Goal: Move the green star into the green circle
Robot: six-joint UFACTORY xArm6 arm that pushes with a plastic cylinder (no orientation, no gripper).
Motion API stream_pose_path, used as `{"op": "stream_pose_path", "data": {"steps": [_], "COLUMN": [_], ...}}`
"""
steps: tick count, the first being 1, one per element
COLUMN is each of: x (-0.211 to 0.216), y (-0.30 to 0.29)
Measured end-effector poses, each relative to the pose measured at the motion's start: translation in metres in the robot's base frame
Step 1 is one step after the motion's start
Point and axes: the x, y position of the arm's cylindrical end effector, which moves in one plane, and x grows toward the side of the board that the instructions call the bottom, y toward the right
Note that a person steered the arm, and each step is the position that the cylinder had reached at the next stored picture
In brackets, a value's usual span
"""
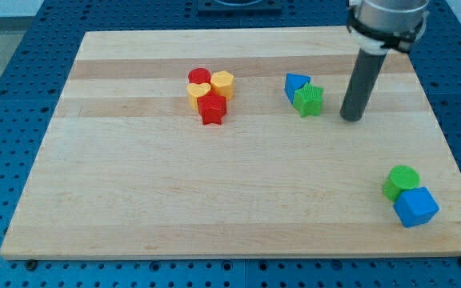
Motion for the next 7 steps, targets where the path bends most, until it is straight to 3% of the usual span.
{"op": "stream_pose_path", "data": {"steps": [1, 3, 7], "x": [-0.036, -0.063, -0.034], "y": [0.000, -0.069, -0.093]}}
